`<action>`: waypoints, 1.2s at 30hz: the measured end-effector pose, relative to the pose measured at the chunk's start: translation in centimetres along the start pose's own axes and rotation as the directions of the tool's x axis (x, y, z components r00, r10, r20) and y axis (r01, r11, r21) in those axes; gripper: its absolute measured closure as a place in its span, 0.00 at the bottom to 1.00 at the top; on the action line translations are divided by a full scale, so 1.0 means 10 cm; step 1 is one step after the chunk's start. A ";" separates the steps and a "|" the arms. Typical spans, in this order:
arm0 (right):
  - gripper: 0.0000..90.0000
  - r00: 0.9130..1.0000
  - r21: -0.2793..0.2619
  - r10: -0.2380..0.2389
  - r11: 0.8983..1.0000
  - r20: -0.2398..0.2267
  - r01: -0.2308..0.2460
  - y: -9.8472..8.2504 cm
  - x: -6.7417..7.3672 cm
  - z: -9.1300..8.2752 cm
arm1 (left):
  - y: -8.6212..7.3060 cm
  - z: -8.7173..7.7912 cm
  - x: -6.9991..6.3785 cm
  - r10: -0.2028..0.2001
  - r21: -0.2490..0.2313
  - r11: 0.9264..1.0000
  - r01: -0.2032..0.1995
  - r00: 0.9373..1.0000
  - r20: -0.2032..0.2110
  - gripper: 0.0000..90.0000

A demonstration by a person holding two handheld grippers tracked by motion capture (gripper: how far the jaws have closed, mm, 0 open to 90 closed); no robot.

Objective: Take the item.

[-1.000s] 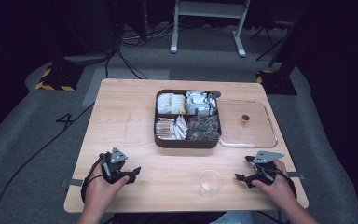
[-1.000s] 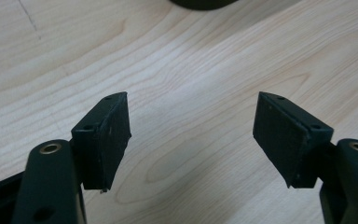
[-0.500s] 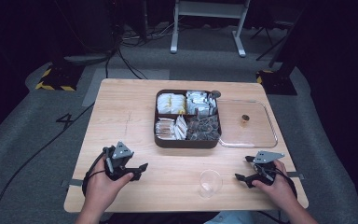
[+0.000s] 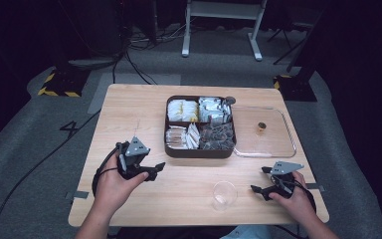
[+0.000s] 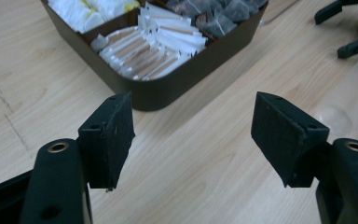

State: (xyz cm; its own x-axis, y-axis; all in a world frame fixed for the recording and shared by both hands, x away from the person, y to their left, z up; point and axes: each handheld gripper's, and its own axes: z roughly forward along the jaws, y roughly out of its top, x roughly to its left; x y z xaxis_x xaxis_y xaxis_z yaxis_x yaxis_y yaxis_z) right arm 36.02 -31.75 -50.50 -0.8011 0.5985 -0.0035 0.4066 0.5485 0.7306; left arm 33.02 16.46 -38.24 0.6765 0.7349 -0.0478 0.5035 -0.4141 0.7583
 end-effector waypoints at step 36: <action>0.12 1.000 -0.001 -0.005 1.000 -0.006 0.005 0.00 -0.01 0.00 | 1.01 0.73 0.34 0.026 -0.111 0.994 -0.023 0.999 0.025 0.37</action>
State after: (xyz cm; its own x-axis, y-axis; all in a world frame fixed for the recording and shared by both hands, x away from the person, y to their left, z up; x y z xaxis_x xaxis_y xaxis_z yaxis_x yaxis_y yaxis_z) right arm 36.11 -31.75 -50.50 -0.8058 0.5922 -0.0028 0.4024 0.5509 0.7311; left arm 44.32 10.89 -35.50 0.7027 0.7101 -0.0444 0.4248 -0.3687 0.8268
